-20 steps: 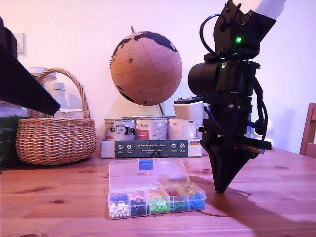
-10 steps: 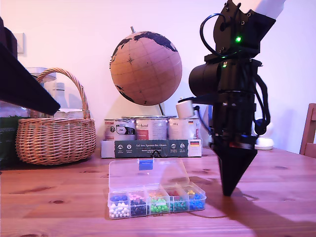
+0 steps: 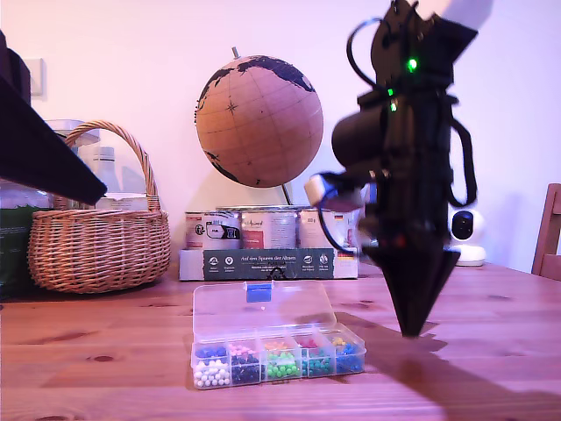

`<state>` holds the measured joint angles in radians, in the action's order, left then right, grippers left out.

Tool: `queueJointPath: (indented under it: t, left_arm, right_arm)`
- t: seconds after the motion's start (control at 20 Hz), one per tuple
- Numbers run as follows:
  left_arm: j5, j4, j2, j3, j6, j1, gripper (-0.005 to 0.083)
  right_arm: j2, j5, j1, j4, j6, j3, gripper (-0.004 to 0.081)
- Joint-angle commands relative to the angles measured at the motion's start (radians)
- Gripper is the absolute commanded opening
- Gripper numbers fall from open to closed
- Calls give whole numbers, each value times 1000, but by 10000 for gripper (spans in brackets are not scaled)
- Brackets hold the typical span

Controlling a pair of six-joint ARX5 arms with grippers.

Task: Sort the loose pins on the table into their correct compartments

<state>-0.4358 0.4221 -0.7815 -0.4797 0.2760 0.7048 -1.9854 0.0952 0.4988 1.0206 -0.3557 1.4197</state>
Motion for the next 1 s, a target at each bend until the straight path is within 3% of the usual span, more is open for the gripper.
queueJointPath:
  t: [0.0,0.15,0.35,0.55,0.8,0.95]
  left_arm:
    - [0,-3,-5,-2,1,1,-24]
    - [0,-2,-5,-2,1,1,-24]
    - [0,-2,-5,-2,1,1,-24]
    - [0,-3,-5,-2,1,1,-24]
    - [0,-2,-5,-2,1,1,-24]
    - [0,-1,-5,-2,1,1,-24]
  right_arm:
    - [-1,4,5,54,74,27,-11]
    - [33,35,8,107,129,35,-11]
    - [115,72,37,90,151,35,-12]
    - [171,90,100,68,175,35,-12]
    - [171,90,216,-16,202,35,-11]
    - [159,77,248,-29,235,35,-12]
